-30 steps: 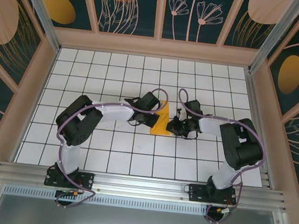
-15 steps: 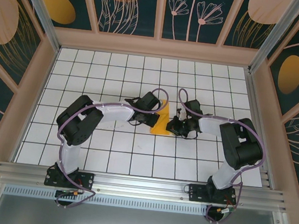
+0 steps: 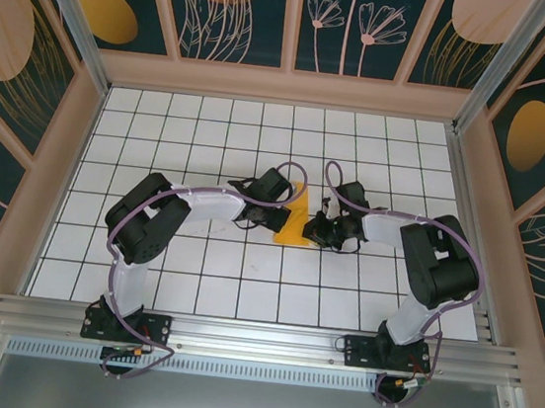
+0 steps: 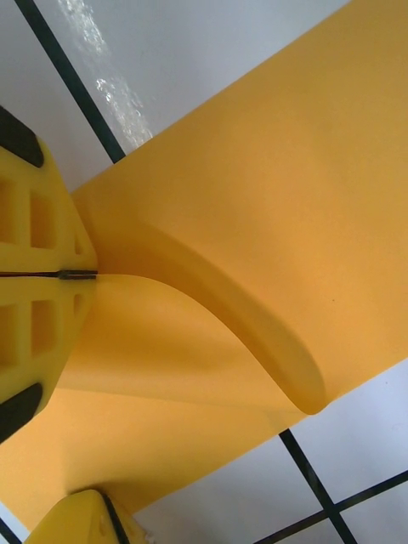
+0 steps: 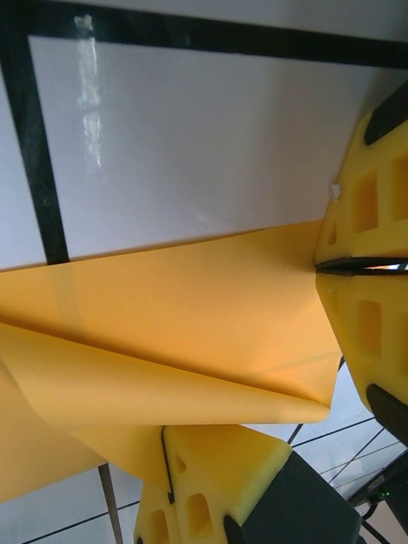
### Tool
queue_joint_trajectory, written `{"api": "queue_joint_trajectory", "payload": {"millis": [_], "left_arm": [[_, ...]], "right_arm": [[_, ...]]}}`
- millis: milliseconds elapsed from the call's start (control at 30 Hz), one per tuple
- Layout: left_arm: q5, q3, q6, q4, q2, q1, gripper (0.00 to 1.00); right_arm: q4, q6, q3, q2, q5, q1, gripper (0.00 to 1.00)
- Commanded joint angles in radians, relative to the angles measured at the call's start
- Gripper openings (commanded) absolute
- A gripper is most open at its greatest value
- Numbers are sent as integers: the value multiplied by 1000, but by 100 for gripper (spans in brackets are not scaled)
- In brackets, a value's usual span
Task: Fold a paper plane with a square sheet of paper (fold left side to right side)
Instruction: Fold the triangle a second time at the center of the table.
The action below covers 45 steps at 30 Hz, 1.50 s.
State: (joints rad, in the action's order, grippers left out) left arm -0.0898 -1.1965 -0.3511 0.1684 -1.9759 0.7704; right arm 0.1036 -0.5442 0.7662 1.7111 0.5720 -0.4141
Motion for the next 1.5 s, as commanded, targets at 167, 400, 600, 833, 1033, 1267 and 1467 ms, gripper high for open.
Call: {"api": "queue_joint_trajectory", "payload": {"millis": [167,400,600,833,1033,1267,1467], "left_arm": [[-15,38,-5,-13,-26,-7,9],[-15,51,-8,-20,-22,-7,9],[-13,57,-10,-23,-17,-6,9],[-17,58,-12,-25,-17,-6,9],[-16,57,-10,-24,-16,-6,9],[-14,55,-10,-21,-20,-7,9],[-12,52,-9,-20,-18,-6,9]], "right_arm": [[6,0,11,-86,36,40,16],[-133,-115,49,-50,66,20,13],[-181,-151,114,29,51,-15,13],[-175,-152,173,102,41,-32,13],[-104,-118,200,144,2,-42,13],[-30,-77,193,154,-54,-43,13],[1,-58,189,164,-77,-43,13]]}}
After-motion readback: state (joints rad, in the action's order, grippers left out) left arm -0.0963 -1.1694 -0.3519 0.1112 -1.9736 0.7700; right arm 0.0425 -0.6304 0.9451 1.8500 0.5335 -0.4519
